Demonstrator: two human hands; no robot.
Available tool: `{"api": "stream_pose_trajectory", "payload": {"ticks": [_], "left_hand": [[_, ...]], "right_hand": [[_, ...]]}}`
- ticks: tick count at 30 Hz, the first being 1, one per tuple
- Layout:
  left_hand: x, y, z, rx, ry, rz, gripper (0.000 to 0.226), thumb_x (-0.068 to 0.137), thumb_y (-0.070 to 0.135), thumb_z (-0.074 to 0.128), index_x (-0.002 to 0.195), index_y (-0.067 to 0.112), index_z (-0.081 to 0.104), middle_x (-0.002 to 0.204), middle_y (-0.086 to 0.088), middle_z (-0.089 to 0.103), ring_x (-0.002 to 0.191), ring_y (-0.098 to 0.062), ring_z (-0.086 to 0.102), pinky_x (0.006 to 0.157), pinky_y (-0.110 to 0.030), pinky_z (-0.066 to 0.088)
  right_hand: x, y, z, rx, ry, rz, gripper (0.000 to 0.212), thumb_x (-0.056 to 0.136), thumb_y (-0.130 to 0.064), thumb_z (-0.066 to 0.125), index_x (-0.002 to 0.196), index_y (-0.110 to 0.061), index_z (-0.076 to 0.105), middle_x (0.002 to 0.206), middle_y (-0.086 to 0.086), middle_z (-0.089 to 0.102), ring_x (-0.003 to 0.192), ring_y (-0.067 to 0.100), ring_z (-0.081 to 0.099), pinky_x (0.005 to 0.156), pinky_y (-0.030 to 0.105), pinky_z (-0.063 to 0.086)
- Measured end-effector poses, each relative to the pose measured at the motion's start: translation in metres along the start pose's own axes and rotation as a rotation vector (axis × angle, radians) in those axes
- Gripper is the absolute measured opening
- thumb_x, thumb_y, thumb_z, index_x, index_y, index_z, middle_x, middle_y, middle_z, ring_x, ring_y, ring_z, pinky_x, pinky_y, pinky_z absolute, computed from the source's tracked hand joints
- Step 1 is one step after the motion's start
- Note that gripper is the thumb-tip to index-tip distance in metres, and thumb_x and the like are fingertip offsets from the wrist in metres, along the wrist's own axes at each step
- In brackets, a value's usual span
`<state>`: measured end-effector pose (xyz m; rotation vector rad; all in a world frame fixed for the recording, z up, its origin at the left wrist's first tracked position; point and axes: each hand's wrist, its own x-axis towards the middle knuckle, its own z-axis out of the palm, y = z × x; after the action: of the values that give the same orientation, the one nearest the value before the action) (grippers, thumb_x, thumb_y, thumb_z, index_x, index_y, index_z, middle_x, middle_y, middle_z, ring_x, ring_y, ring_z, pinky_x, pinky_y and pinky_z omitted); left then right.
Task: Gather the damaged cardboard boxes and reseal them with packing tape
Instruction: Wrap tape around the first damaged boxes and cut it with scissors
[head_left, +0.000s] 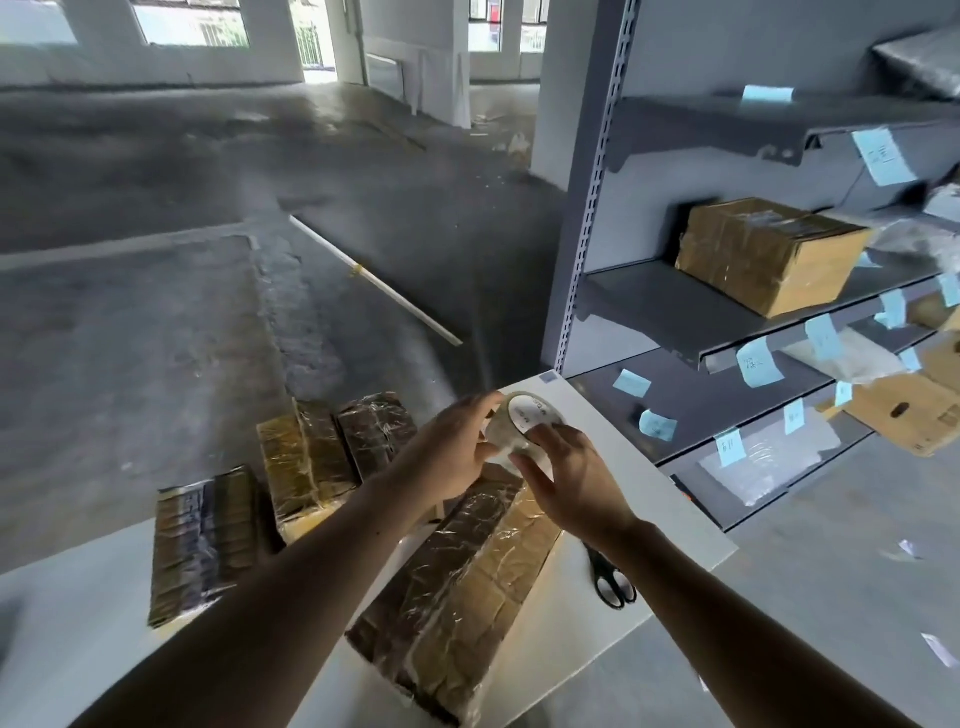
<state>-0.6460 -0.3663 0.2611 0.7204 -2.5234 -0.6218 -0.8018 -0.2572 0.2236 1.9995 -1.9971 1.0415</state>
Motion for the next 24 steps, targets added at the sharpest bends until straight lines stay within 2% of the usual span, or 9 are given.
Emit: {"api": "stream_pose_trajectory", "payload": {"ticks": [3,5,8,10,12,15,19,21,24], "left_hand": [[-0.017,-0.003,-0.003,-0.08,0.068,-0.113,0.046,0.086,0.016,0.074,0.128,0.007,0.056,0.117,-0.004,0.064,0.095,-0.014,0.065,0.082,-0.02,0.051],[-0.026,-0.005,-0.005,-0.124,0.093,-0.161,0.032,0.085,0.018,0.075,0.113,0.007,0.064,0.104,-0.001,0.067,0.089,-0.012,0.065,0.076,-0.011,0.047],[-0.037,-0.007,-0.01,-0.186,0.141,-0.226,0.019,0.084,0.02,0.077,0.098,0.01,0.07,0.091,0.004,0.069,0.081,-0.005,0.065,0.076,-0.015,0.051],[-0.042,-0.007,-0.014,-0.217,0.164,-0.272,0.014,0.085,0.021,0.076,0.093,0.011,0.072,0.085,0.007,0.068,0.078,0.0,0.064,0.071,-0.011,0.05],[-0.044,-0.007,-0.015,-0.216,0.175,-0.312,0.012,0.085,0.024,0.075,0.088,0.013,0.071,0.083,0.007,0.068,0.076,-0.001,0.064,0.067,-0.011,0.049],[-0.043,-0.008,-0.012,-0.227,0.196,-0.389,0.008,0.09,0.022,0.071,0.087,0.016,0.067,0.083,0.006,0.067,0.078,-0.004,0.065,0.071,-0.021,0.052],[-0.042,-0.007,-0.013,-0.322,0.176,-0.409,0.007,0.094,0.021,0.065,0.091,0.014,0.064,0.087,0.005,0.068,0.087,-0.009,0.068,0.08,-0.031,0.056],[-0.044,-0.004,-0.012,-0.321,0.165,-0.381,0.007,0.096,0.02,0.062,0.089,0.019,0.06,0.087,0.004,0.067,0.088,-0.011,0.068,0.081,-0.035,0.057],[-0.042,0.003,-0.013,-0.292,0.19,-0.385,0.007,0.097,0.024,0.06,0.093,0.017,0.06,0.093,0.004,0.068,0.092,-0.01,0.067,0.08,-0.031,0.055]], "right_hand": [[-0.001,-0.013,0.002,0.071,-0.086,0.071,0.051,0.1,-0.045,0.051,0.141,-0.016,0.046,0.132,0.012,0.064,0.116,0.031,0.064,0.099,0.047,0.053],[-0.002,-0.021,0.004,0.097,-0.087,0.076,0.047,0.101,-0.045,0.048,0.14,-0.019,0.044,0.133,0.009,0.063,0.117,0.029,0.063,0.098,0.046,0.054],[-0.002,-0.033,0.005,0.169,-0.083,0.091,0.04,0.1,-0.043,0.049,0.134,-0.022,0.048,0.128,0.004,0.066,0.111,0.026,0.066,0.092,0.046,0.055],[0.0,-0.039,0.003,0.225,-0.082,0.105,0.036,0.1,-0.04,0.052,0.131,-0.022,0.053,0.124,0.002,0.069,0.105,0.023,0.068,0.089,0.043,0.057],[0.001,-0.043,0.003,0.246,-0.089,0.105,0.032,0.1,-0.035,0.055,0.126,-0.017,0.057,0.12,0.002,0.07,0.099,0.023,0.07,0.085,0.039,0.058],[0.003,-0.043,0.001,0.278,-0.128,0.144,0.029,0.1,-0.035,0.055,0.121,-0.016,0.058,0.112,0.002,0.072,0.091,0.023,0.07,0.076,0.033,0.057],[0.003,-0.039,0.001,0.355,-0.208,0.153,0.026,0.1,-0.041,0.053,0.114,-0.019,0.053,0.103,0.003,0.073,0.081,0.022,0.071,0.066,0.038,0.059],[0.003,-0.036,0.001,0.396,-0.228,0.173,0.021,0.099,-0.044,0.053,0.107,-0.024,0.052,0.097,-0.003,0.072,0.076,0.015,0.071,0.063,0.038,0.058],[0.007,-0.035,-0.006,0.466,-0.267,0.183,0.014,0.1,-0.038,0.054,0.105,-0.025,0.053,0.093,-0.012,0.066,0.072,-0.006,0.066,0.059,0.014,0.051]]}}
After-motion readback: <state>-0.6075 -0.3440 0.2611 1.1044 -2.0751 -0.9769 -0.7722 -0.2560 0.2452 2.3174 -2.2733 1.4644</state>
